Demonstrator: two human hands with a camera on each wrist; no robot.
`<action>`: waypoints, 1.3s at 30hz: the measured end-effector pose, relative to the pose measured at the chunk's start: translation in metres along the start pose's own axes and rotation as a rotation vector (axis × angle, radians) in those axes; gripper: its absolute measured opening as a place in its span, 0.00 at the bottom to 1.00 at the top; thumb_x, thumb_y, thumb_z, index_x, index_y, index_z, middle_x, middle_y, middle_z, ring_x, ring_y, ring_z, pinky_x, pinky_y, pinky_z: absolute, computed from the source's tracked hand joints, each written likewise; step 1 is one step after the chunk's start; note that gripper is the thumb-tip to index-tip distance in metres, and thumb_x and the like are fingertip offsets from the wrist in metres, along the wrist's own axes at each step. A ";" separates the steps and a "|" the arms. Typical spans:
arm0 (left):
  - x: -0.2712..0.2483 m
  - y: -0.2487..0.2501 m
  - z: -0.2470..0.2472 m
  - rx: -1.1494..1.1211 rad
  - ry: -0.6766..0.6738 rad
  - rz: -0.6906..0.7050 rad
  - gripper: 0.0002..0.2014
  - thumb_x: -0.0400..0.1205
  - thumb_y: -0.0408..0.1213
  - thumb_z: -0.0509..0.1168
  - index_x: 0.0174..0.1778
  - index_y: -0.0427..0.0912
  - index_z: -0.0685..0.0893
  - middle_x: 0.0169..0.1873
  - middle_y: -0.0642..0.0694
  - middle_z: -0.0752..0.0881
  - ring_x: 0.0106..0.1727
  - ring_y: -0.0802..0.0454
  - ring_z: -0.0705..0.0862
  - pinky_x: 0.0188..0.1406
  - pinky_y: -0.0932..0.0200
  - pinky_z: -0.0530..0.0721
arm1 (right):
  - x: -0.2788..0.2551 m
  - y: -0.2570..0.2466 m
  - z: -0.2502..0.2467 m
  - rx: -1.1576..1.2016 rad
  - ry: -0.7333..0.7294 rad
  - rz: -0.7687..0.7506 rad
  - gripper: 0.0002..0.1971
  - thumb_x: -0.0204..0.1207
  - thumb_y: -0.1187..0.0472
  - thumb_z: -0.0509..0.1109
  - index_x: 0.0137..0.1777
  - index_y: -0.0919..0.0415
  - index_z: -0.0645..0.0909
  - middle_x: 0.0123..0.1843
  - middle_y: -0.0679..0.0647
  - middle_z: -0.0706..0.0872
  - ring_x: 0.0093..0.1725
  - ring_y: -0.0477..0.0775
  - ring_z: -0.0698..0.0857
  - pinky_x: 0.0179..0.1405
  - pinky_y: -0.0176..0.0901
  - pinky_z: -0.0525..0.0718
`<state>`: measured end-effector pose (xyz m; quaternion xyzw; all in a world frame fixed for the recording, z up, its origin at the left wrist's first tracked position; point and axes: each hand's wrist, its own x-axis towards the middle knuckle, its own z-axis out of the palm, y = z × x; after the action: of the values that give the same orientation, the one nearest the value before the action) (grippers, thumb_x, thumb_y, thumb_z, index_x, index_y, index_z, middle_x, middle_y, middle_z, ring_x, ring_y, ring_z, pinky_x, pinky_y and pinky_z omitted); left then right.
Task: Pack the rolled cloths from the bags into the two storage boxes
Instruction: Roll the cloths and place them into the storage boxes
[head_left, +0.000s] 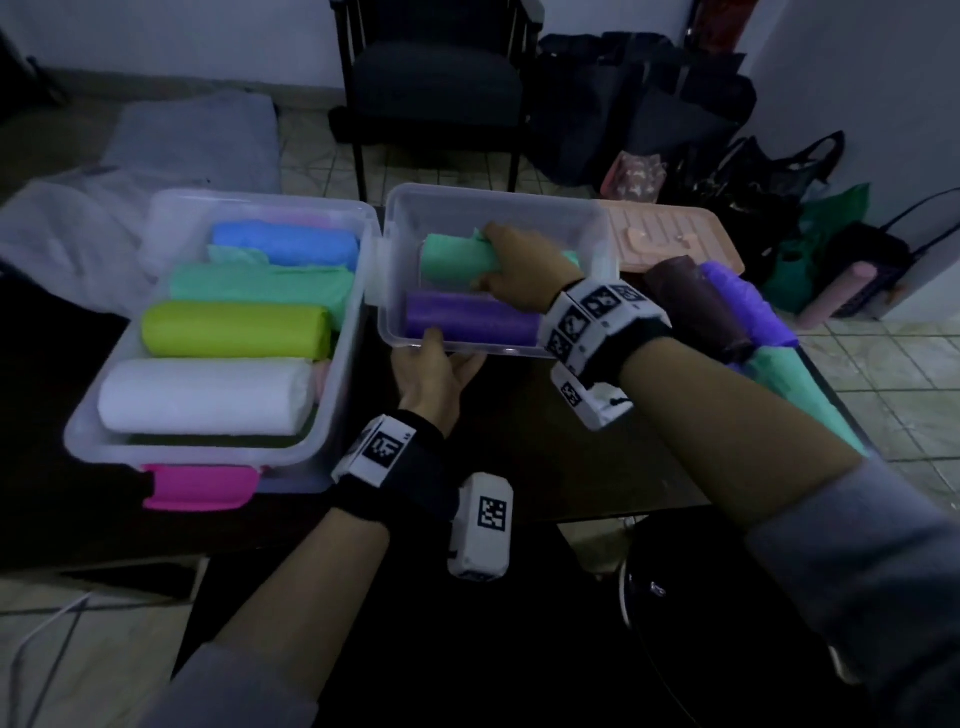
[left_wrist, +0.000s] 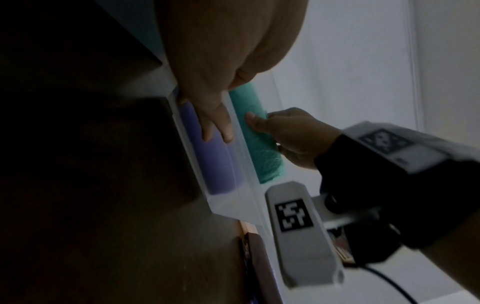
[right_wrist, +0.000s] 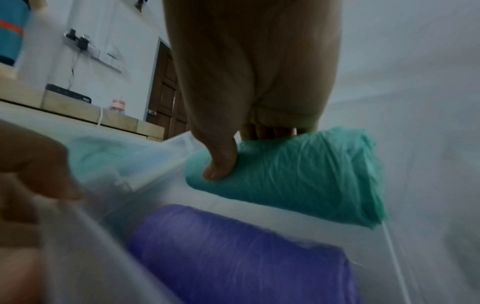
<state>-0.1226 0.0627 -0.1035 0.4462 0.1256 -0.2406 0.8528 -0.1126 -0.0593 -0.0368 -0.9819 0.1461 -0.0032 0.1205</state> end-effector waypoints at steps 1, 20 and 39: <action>0.000 -0.001 -0.001 -0.006 0.003 0.000 0.18 0.82 0.23 0.52 0.68 0.28 0.72 0.44 0.36 0.82 0.39 0.45 0.84 0.32 0.59 0.89 | 0.008 -0.002 0.003 -0.017 -0.016 0.000 0.26 0.76 0.56 0.71 0.71 0.64 0.70 0.69 0.62 0.78 0.67 0.63 0.78 0.64 0.52 0.75; 0.002 -0.008 -0.007 0.006 0.006 0.015 0.21 0.82 0.24 0.53 0.73 0.23 0.66 0.44 0.37 0.79 0.43 0.42 0.84 0.32 0.59 0.89 | 0.044 -0.013 0.020 -0.163 -0.115 0.017 0.27 0.80 0.56 0.67 0.74 0.67 0.65 0.72 0.64 0.74 0.72 0.64 0.73 0.70 0.54 0.69; 0.010 0.012 0.021 0.085 0.048 -0.036 0.19 0.86 0.27 0.53 0.74 0.32 0.67 0.54 0.38 0.79 0.43 0.47 0.84 0.45 0.54 0.87 | -0.007 0.051 0.005 -0.018 0.303 0.237 0.28 0.76 0.71 0.56 0.77 0.60 0.65 0.78 0.61 0.64 0.79 0.65 0.59 0.78 0.57 0.58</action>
<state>-0.1082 0.0485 -0.0874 0.4853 0.1439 -0.2502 0.8253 -0.1340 -0.1037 -0.0533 -0.9471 0.2773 -0.1353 0.0879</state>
